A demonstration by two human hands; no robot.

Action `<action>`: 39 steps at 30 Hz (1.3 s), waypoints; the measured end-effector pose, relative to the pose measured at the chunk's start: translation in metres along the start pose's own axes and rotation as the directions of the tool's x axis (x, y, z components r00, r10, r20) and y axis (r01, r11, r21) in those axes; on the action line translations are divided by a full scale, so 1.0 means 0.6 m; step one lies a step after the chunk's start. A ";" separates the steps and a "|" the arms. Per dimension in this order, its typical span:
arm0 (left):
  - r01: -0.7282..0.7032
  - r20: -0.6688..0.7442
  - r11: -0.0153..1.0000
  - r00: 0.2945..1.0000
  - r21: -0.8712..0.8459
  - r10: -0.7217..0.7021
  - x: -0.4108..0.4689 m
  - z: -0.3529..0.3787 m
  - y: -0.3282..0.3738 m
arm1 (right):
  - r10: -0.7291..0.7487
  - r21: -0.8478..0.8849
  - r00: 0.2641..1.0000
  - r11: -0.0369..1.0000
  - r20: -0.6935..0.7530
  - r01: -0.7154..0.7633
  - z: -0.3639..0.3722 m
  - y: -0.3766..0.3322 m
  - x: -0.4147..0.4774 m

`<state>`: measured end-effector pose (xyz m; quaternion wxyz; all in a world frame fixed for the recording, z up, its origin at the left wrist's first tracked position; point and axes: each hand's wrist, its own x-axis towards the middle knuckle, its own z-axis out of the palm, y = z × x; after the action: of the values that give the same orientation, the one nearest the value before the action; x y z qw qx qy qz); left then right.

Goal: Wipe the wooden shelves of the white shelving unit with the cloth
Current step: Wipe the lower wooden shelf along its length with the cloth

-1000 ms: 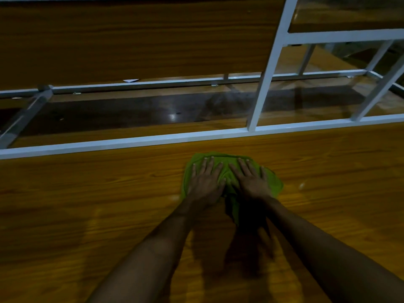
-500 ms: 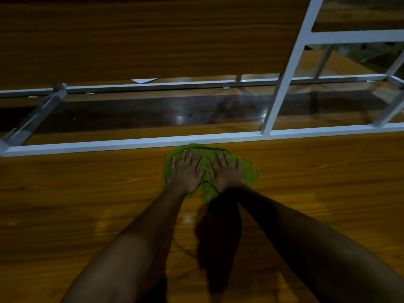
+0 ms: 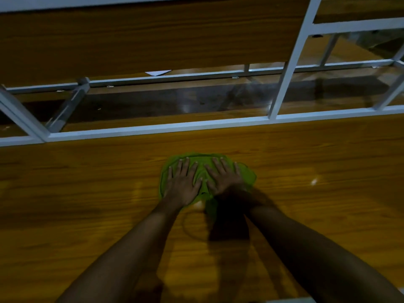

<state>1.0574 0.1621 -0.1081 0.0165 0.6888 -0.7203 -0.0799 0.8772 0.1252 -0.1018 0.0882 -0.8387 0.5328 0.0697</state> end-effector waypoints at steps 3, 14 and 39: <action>-0.045 -0.002 0.999 0.999 -0.005 0.045 -0.016 0.005 0.013 | 0.028 0.021 0.998 0.999 -0.048 -0.028 0.009 0.013 -0.029; -0.046 0.000 0.999 0.999 0.013 0.046 0.069 -0.020 0.003 | 0.046 0.058 0.991 0.998 -0.129 -0.038 -0.014 0.034 0.041; -0.111 -0.042 0.994 0.993 0.026 0.112 0.071 -0.002 0.019 | 0.052 0.028 0.983 0.998 -0.176 -0.047 0.004 0.053 0.027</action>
<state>1.0439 0.1198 -0.1092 0.0283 0.6494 -0.7579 -0.0556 0.8553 0.0982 -0.1101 0.0488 -0.8270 0.5600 -0.0093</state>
